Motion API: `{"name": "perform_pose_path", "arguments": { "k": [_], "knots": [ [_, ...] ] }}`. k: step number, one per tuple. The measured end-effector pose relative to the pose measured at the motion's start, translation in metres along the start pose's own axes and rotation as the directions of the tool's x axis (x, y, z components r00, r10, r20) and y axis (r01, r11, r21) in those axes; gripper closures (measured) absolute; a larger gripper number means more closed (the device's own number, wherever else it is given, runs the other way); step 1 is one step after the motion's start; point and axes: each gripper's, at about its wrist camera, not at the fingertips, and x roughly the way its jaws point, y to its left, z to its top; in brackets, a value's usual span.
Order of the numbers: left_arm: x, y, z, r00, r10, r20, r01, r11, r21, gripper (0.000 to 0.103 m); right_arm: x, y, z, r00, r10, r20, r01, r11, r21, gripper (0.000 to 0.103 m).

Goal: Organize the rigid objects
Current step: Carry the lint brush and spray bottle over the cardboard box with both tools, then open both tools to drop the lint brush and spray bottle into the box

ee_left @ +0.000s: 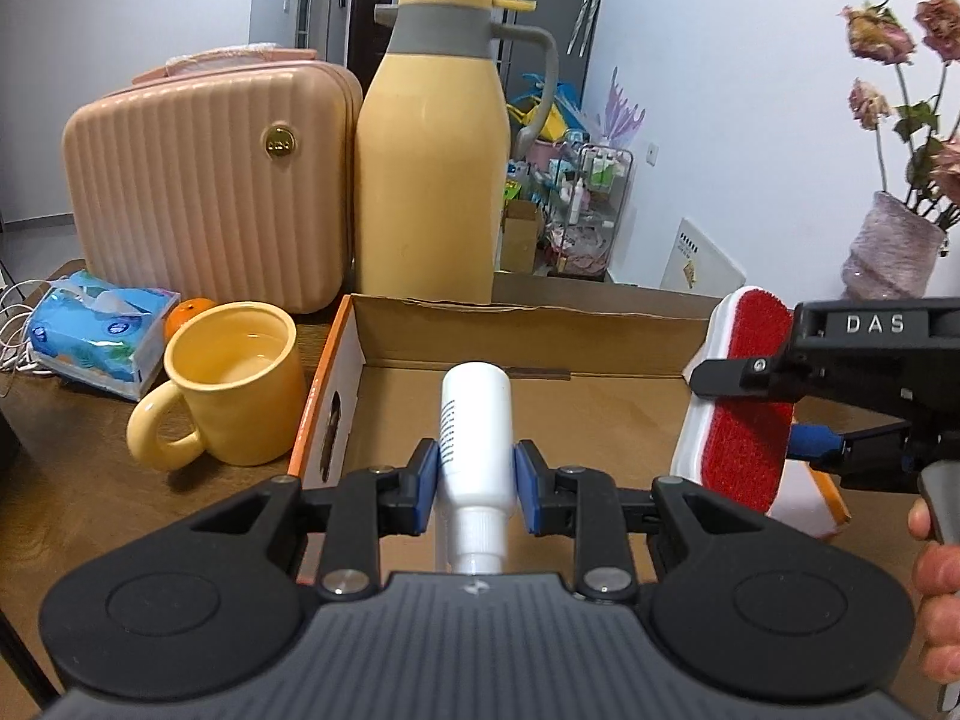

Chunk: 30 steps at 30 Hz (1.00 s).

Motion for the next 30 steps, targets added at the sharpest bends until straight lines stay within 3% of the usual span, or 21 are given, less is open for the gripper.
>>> {"name": "perform_pose_path", "arguments": {
  "k": [7,23,25,27,28,30],
  "knots": [
    [0.032,0.004,0.007,0.999,0.012,-0.038,-0.012,1.000,-0.005,0.075,0.028,-0.003,0.012,1.000,-0.006,-0.005,0.006,1.000,0.010,0.050],
    [0.061,0.003,0.005,0.997,0.031,-0.075,-0.029,0.999,0.024,0.075,0.060,0.000,0.011,0.994,-0.107,-0.032,0.101,0.984,-0.149,0.051],
    [0.058,0.002,0.004,0.998,0.029,-0.064,-0.027,0.999,0.030,0.070,0.060,0.001,0.011,0.991,-0.129,-0.024,0.123,0.977,-0.176,0.047],
    [0.055,0.003,0.005,0.998,0.021,-0.052,-0.020,0.999,0.031,0.041,0.056,0.003,0.010,0.989,-0.148,-0.002,0.145,0.968,-0.205,0.028],
    [0.052,0.003,0.005,0.999,0.030,-0.045,-0.029,0.999,0.028,0.034,0.053,0.003,0.009,0.989,-0.148,0.012,0.147,0.965,-0.217,0.019],
    [0.046,0.003,0.004,0.999,0.049,-0.018,-0.048,0.998,0.033,0.025,0.046,0.005,0.008,0.989,-0.142,0.035,0.147,0.960,-0.238,0.016]
  ]
}}
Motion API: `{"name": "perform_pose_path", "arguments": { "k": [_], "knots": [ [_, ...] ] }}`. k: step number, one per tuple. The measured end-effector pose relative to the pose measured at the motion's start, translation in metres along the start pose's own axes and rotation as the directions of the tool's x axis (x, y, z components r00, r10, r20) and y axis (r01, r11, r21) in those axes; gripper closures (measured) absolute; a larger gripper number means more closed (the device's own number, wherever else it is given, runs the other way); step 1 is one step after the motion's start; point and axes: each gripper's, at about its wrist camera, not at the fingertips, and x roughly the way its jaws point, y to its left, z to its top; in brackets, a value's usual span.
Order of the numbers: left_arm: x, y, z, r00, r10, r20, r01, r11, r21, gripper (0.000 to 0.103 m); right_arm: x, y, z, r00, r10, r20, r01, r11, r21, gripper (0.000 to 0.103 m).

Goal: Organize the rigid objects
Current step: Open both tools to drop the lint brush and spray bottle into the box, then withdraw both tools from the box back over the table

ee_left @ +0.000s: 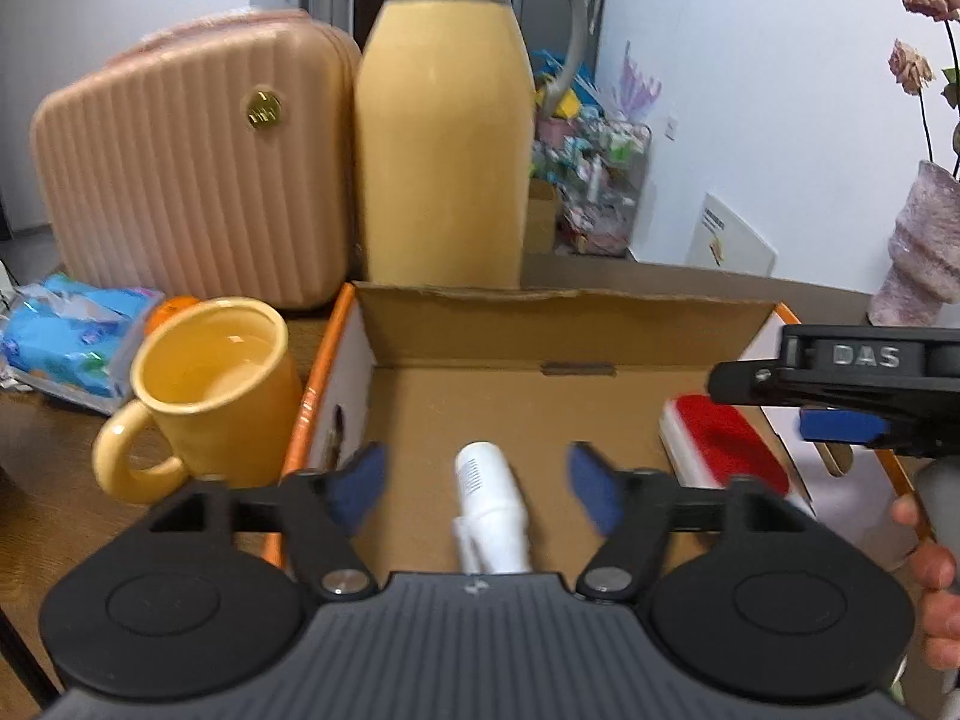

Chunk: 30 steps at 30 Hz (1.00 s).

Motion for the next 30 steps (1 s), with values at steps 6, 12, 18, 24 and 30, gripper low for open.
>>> {"name": "perform_pose_path", "arguments": {
  "k": [6,12,18,24,30],
  "knots": [
    [-0.017,-0.002,-0.003,0.999,0.017,0.046,-0.018,1.000,0.016,0.003,-0.018,0.009,-0.007,0.999,-0.016,0.040,0.019,0.997,-0.072,0.004],
    [-0.035,-0.001,-0.005,0.997,0.014,0.075,-0.015,1.000,0.014,0.000,-0.038,0.018,-0.016,0.997,-0.009,0.074,0.019,0.992,-0.123,0.000],
    [-0.050,0.003,-0.011,0.996,0.008,0.087,-0.008,1.000,-0.003,0.000,-0.060,0.024,-0.027,0.994,-0.006,0.113,0.024,0.988,-0.154,0.000],
    [-0.070,0.008,-0.017,0.994,0.016,0.106,-0.014,1.000,-0.013,0.000,-0.086,0.029,-0.041,0.989,-0.002,0.145,0.027,0.985,-0.173,0.000],
    [-0.093,0.011,-0.025,0.991,0.019,0.130,-0.017,1.000,-0.018,0.000,-0.110,0.032,-0.056,0.986,0.002,0.168,0.029,0.983,-0.183,0.000]
  ]
}}
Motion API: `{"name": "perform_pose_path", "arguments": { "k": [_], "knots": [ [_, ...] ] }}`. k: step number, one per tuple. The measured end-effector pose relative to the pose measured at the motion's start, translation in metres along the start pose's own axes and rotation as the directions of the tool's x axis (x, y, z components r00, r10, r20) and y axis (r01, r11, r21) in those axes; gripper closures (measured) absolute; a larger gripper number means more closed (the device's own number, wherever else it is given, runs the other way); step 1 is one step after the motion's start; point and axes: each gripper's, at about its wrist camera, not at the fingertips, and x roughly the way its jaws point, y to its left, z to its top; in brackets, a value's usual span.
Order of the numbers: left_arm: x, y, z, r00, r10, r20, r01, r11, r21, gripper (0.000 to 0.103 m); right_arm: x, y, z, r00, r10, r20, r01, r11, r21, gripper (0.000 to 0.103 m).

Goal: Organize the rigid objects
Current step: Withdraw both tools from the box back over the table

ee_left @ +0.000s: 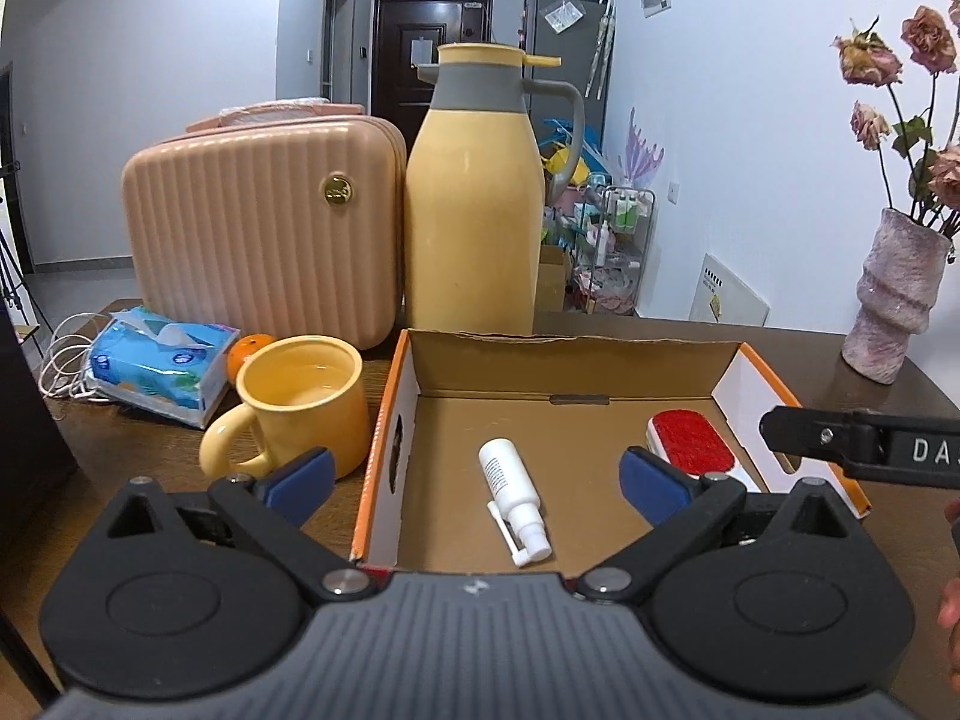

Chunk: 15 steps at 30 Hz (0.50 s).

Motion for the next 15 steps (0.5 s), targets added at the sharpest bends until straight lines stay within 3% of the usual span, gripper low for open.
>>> {"name": "perform_pose_path", "arguments": {
  "k": [15],
  "knots": [
    [-0.052,0.013,-0.032,0.999,0.021,0.048,-0.021,1.000,-0.011,0.000,-0.060,0.012,-0.050,0.999,0.007,0.042,-0.004,0.998,-0.063,0.000]
  ]
}}
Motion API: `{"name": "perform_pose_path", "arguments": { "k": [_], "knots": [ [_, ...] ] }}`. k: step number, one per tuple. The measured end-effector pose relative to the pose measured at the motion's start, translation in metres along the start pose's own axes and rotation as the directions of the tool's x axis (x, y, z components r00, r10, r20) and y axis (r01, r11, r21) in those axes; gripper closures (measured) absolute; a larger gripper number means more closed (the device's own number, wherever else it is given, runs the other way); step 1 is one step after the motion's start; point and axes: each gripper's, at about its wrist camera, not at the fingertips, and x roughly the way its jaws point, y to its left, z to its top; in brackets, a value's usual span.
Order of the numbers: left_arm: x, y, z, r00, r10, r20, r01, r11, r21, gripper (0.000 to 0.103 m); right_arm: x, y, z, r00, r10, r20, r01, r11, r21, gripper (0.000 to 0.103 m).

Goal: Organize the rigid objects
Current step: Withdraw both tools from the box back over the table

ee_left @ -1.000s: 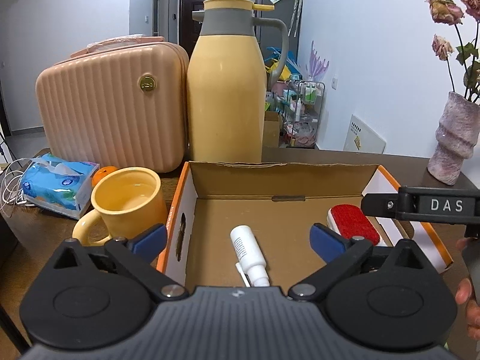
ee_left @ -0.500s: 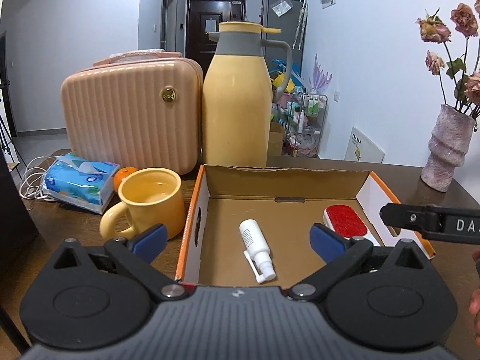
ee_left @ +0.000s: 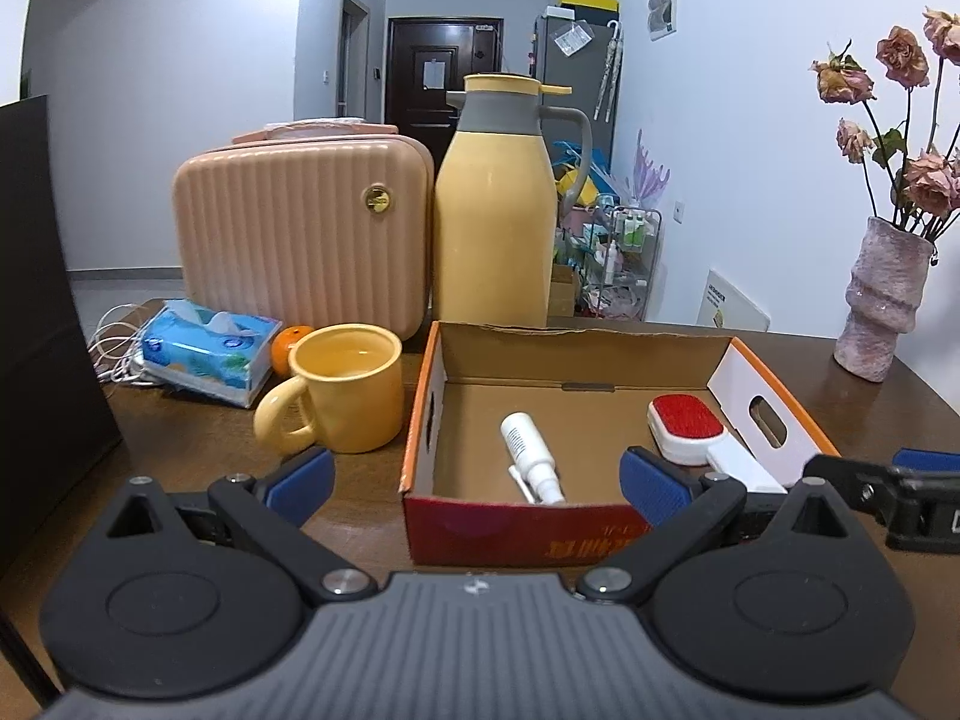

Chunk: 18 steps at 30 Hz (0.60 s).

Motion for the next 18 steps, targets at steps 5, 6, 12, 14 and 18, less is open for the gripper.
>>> {"name": "perform_pose_path", "arguments": {
  "k": [5,6,12,14,18],
  "knots": [
    [-0.018,0.004,-0.012,1.000,-0.002,0.017,0.002,1.000,0.002,0.000,-0.019,0.004,-0.019,1.000,0.002,0.018,-0.001,1.000,-0.021,0.000],
    [-0.023,0.005,-0.015,1.000,-0.002,0.022,0.002,1.000,0.003,0.000,-0.022,0.005,-0.023,1.000,0.003,0.021,-0.003,1.000,-0.024,0.000],
    [-0.044,0.010,-0.031,0.999,-0.017,0.041,0.017,1.000,-0.003,0.000,-0.041,0.007,-0.047,0.999,0.008,0.034,-0.006,0.999,-0.048,0.000],
    [-0.049,0.010,-0.037,0.999,-0.018,0.043,0.018,1.000,0.002,0.000,-0.046,0.008,-0.055,0.999,0.012,0.034,-0.010,0.998,-0.054,0.000],
    [-0.058,0.009,-0.049,0.999,-0.024,0.048,0.023,1.000,0.014,0.000,-0.054,0.009,-0.069,0.999,0.011,0.031,-0.009,0.997,-0.073,0.000]
  ]
}}
